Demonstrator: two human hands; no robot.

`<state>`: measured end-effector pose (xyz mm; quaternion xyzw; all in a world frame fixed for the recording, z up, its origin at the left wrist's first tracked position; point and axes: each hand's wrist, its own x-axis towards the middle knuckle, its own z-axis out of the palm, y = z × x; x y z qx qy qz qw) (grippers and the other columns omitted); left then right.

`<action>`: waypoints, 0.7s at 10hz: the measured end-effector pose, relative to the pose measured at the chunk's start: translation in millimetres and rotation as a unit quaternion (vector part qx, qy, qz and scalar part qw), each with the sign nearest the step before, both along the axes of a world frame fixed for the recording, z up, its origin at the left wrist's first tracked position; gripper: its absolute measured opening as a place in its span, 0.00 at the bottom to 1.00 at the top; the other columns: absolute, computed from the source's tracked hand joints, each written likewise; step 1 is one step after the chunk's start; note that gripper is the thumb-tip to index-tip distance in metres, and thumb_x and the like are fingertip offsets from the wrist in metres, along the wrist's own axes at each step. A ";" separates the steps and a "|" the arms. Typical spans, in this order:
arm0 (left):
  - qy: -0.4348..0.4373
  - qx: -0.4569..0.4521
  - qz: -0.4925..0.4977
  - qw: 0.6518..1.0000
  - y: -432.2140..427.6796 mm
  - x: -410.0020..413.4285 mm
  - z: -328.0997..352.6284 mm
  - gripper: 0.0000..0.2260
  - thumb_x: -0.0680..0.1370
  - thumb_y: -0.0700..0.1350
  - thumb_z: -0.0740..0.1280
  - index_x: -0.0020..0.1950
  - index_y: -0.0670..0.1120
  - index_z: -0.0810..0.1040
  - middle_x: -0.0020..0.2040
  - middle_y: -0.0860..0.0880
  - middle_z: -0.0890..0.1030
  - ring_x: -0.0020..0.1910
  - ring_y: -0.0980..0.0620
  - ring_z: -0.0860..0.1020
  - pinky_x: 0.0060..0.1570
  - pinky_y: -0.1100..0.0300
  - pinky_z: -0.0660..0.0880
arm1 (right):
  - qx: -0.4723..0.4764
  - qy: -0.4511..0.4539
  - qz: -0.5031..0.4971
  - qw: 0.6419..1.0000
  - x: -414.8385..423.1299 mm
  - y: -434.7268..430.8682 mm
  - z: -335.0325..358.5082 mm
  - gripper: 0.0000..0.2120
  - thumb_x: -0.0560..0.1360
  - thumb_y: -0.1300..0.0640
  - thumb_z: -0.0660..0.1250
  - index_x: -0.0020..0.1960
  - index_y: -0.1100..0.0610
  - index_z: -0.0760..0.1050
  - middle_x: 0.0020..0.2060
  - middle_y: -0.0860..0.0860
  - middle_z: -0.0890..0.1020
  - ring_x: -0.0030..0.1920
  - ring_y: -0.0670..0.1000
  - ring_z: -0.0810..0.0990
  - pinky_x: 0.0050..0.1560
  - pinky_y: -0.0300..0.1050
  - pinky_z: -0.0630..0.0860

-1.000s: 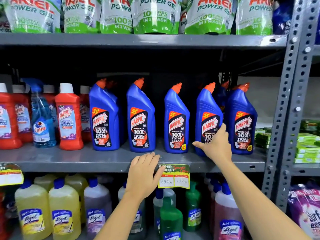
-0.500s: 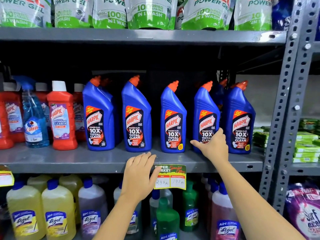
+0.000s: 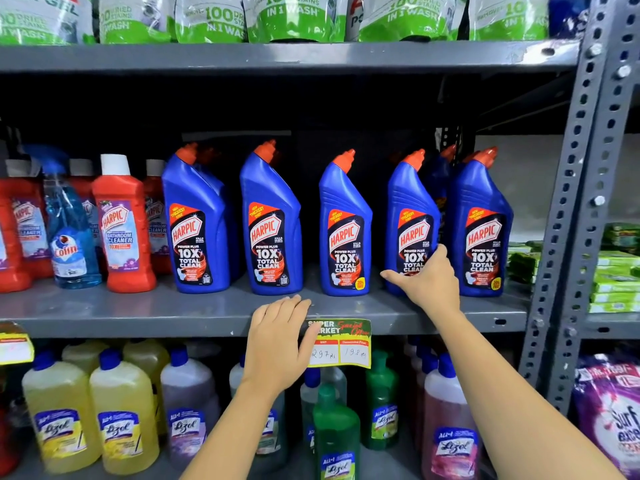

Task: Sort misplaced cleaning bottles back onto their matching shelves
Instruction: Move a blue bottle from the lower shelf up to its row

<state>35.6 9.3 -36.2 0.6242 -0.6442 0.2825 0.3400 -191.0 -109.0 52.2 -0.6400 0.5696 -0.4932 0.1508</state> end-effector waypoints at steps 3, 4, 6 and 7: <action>-0.006 0.010 -0.005 1.000 1.3 1.5 0.7 0.21 0.80 0.56 0.56 0.63 0.45 0.77 0.62 0.48 0.79 0.62 0.48 0.75 0.62 0.54 0.64 | 0.002 0.002 -0.009 1.000 1.4 2.8 -5.4 0.54 0.60 0.37 0.78 0.74 0.58 0.55 0.67 0.58 0.72 0.64 0.63 0.74 0.57 0.59 0.74; 0.009 -0.013 -0.026 1.000 3.9 -0.5 1.7 0.21 0.80 0.56 0.56 0.65 0.44 0.75 0.65 0.47 0.77 0.65 0.48 0.73 0.65 0.55 0.61 | -0.064 -0.061 -0.013 0.996 1.0 10.4 -11.7 0.49 0.66 0.39 0.76 0.76 0.59 0.55 0.68 0.58 0.71 0.66 0.60 0.73 0.60 0.57 0.72; 0.049 -0.089 -0.031 0.994 27.9 -5.2 -63.1 0.20 0.79 0.47 0.58 0.69 0.42 0.70 0.74 0.41 0.66 0.75 0.45 0.59 0.72 0.47 0.55 | -0.317 -0.247 0.044 0.915 21.5 71.4 -122.8 0.10 0.75 0.61 0.64 0.56 0.57 0.73 0.43 0.52 0.72 0.38 0.52 0.71 0.41 0.42 0.70; 0.074 -0.008 -0.023 0.997 38.6 -5.7 -111.3 0.18 0.79 0.48 0.57 0.67 0.42 0.72 0.73 0.41 0.67 0.74 0.44 0.61 0.70 0.49 0.56 | -0.211 -0.183 0.095 0.955 39.7 87.0 -190.2 0.11 0.73 0.56 0.65 0.56 0.55 0.73 0.43 0.50 0.72 0.40 0.53 0.72 0.42 0.52 0.74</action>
